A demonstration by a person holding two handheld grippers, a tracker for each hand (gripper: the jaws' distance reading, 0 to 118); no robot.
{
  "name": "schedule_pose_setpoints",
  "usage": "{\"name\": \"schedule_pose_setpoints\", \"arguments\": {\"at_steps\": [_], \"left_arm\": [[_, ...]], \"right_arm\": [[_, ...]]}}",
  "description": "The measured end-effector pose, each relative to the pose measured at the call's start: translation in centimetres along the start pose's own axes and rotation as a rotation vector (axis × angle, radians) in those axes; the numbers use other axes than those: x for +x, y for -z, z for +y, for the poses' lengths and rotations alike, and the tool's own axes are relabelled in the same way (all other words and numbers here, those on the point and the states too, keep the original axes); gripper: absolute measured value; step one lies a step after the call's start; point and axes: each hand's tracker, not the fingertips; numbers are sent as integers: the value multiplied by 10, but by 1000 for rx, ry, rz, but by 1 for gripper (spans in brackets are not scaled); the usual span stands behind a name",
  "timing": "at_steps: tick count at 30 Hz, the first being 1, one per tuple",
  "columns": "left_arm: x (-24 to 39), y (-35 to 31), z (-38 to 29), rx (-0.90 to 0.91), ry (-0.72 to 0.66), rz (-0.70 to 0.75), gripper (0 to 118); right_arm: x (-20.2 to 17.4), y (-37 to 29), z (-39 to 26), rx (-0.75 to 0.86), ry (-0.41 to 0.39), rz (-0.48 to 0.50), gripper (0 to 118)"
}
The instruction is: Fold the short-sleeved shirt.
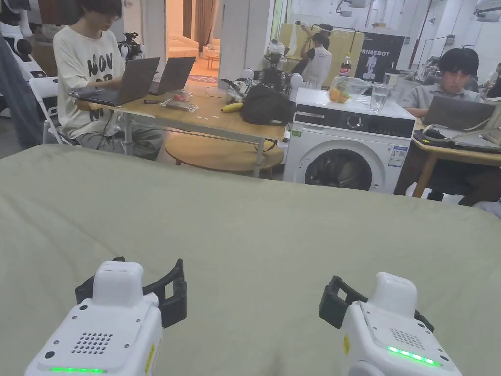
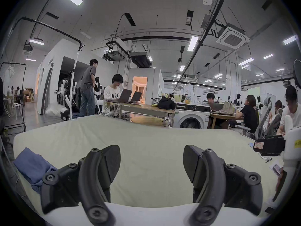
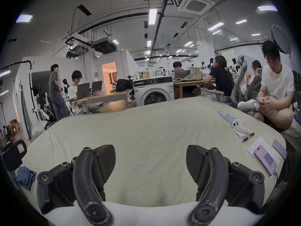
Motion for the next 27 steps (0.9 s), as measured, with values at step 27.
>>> {"name": "schedule_pose_setpoints", "arguments": {"at_steps": [27], "left_arm": [[-2, 5, 3, -15, 40, -13, 80]], "right_arm": [[-1, 6, -5, -29, -34, 8, 91]]}}
